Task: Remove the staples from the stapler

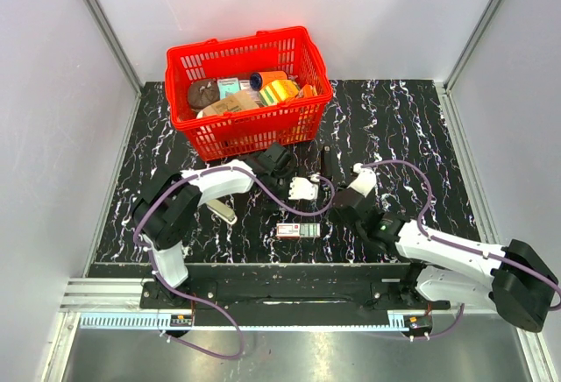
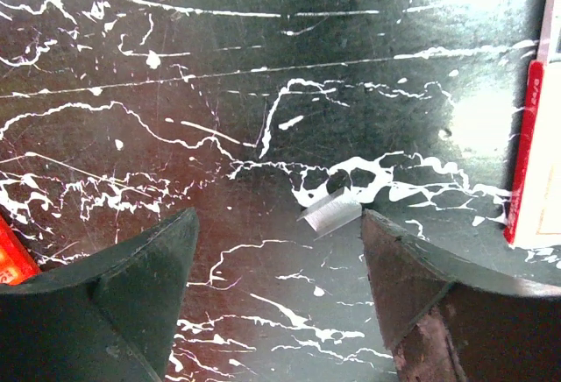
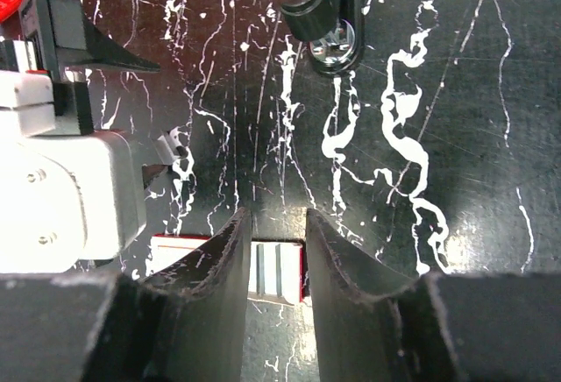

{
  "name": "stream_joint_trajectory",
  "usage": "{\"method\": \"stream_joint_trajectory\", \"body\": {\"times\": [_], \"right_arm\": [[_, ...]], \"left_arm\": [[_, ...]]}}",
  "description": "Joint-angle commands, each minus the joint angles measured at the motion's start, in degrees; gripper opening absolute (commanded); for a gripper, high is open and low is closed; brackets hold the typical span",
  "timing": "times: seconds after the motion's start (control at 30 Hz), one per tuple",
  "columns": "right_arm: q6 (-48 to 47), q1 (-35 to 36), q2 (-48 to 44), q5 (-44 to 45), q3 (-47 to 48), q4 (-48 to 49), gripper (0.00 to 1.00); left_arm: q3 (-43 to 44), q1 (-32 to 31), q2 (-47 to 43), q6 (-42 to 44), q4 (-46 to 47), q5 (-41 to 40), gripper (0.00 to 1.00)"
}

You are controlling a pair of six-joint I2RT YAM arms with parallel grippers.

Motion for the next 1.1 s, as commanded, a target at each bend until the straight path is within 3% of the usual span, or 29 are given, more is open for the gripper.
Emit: {"method": "stream_joint_trajectory", "body": {"times": [0.0,0.6,1.07], "right_arm": [[1.6,0.0,-2.2,3.6,-0.4,-2.3,0.37],[1.0,-0.1,-1.3,3.2,0.0,-2.2,0.36],[0.5,-0.1,-1.4,3.2,0.3,-2.3,0.33]], "left_arm": [[2.4,-0.6,1.9,-1.1,-0.7,2.5,0.8],[6.2,-2.0,5.0,-1.1,-1.8,2.8,0.79],[6.0,-2.3,5.3,-3.8,-4.4,2.6,0.66]]}}
